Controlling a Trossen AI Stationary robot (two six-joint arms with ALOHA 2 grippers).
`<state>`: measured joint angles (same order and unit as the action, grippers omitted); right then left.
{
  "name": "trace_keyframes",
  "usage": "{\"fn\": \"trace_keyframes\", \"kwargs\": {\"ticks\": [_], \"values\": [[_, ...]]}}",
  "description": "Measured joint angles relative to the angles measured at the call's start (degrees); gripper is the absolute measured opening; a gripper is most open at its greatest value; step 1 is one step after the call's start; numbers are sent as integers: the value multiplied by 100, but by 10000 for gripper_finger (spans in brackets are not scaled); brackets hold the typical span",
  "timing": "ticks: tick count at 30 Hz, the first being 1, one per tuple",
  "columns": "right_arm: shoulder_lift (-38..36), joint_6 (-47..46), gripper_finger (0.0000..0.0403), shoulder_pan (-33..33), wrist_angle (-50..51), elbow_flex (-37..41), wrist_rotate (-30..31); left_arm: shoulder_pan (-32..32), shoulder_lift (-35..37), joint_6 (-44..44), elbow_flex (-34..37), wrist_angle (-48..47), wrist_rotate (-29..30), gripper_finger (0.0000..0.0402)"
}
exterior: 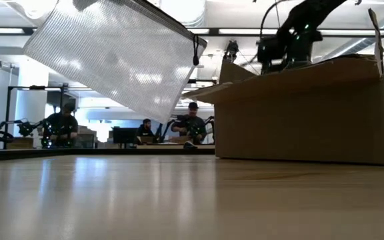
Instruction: Unpack boxes
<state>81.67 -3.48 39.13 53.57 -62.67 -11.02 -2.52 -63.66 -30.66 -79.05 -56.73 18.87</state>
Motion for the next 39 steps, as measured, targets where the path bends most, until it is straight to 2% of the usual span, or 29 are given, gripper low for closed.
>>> {"fn": "trace_keyframes", "kwargs": {"ticks": [5,10,21,31,39], "values": [[-38,686,199,72,-721,0,315,0,0,13,0,2,0,0],[452,1140,199,225,-937,-13,332,0,0,-13,0,13,0,0],[1461,607,199,254,-1611,-643,203,0,0,-162,0,15,-39,0],[1999,795,199,291,-1626,-1039,350,0,0,-291,1,11,-105,0],[2350,1101,199,286,-748,-1071,698,0,0,-293,0,4,-105,0]]}}
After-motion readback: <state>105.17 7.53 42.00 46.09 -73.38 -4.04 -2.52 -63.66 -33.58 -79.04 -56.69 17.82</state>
